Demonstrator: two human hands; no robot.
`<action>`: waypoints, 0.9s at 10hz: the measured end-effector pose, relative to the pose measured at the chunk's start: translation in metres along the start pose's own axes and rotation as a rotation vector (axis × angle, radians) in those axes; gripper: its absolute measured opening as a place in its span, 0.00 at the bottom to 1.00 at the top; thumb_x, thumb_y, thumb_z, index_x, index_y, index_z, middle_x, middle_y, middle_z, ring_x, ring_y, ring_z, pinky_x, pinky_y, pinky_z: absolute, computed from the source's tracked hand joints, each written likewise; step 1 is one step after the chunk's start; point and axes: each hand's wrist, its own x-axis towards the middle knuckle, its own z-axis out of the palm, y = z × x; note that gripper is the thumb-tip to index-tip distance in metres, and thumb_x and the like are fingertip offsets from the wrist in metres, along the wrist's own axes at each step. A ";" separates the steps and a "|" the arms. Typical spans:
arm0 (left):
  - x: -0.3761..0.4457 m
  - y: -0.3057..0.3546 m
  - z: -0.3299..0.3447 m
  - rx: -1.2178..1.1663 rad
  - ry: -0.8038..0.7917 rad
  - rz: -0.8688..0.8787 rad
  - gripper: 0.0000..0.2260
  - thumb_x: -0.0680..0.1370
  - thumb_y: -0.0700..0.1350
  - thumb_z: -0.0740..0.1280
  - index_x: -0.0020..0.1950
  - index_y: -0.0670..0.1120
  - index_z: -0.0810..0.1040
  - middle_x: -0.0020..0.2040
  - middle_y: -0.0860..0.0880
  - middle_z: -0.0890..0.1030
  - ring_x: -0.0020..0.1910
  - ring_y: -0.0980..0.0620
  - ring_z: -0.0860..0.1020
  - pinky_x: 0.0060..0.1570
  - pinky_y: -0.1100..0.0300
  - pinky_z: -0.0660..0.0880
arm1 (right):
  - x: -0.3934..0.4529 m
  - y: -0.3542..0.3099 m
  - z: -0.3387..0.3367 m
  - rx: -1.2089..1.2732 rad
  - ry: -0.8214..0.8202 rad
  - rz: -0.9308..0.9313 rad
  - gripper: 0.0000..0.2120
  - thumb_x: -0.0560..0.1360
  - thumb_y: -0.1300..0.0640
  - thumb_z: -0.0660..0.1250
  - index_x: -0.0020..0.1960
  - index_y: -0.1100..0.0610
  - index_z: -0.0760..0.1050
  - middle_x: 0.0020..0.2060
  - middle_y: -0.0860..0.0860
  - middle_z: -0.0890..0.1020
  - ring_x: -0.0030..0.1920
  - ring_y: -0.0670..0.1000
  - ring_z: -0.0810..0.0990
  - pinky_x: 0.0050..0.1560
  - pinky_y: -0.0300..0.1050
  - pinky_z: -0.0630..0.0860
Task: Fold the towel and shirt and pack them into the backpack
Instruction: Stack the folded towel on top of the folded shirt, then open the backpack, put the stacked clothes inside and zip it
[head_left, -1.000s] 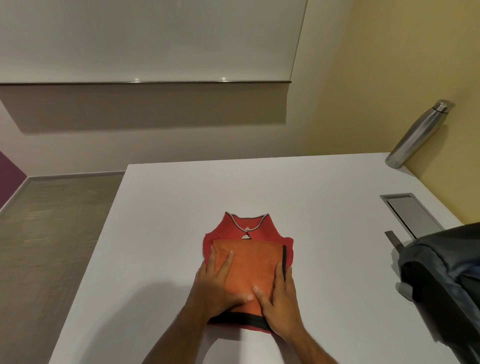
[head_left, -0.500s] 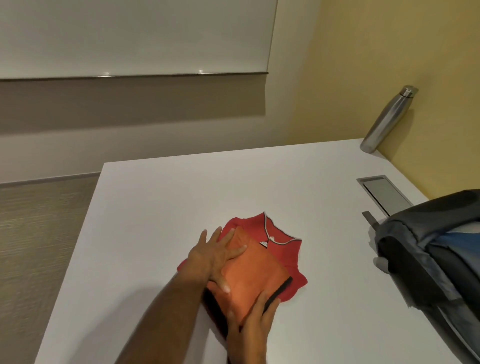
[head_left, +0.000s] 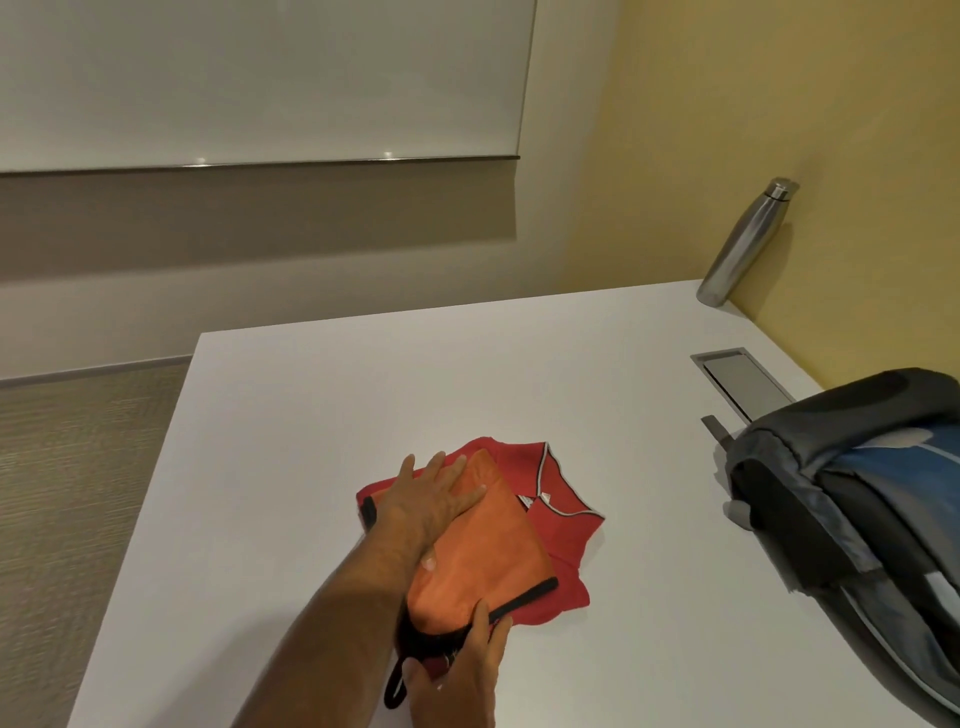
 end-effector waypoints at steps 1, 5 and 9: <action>-0.007 0.003 -0.001 0.007 0.041 -0.002 0.50 0.72 0.58 0.74 0.80 0.57 0.40 0.81 0.46 0.40 0.80 0.41 0.43 0.75 0.35 0.47 | 0.016 0.014 -0.016 0.109 -0.031 -0.111 0.61 0.35 0.85 0.58 0.55 0.35 0.73 0.54 0.61 0.81 0.51 0.69 0.80 0.49 0.57 0.72; -0.013 0.096 -0.045 -0.379 0.504 0.047 0.39 0.78 0.63 0.61 0.81 0.51 0.44 0.82 0.49 0.45 0.80 0.47 0.46 0.78 0.45 0.47 | 0.079 0.078 -0.190 -0.700 0.155 -0.376 0.39 0.74 0.28 0.50 0.76 0.38 0.32 0.78 0.45 0.49 0.78 0.48 0.45 0.78 0.47 0.44; 0.005 0.278 -0.095 -0.660 0.469 0.223 0.40 0.78 0.65 0.60 0.81 0.55 0.41 0.81 0.52 0.39 0.80 0.49 0.40 0.78 0.47 0.43 | 0.145 0.090 -0.460 -1.072 0.494 -0.201 0.39 0.77 0.34 0.45 0.77 0.61 0.59 0.76 0.61 0.61 0.78 0.60 0.53 0.75 0.63 0.52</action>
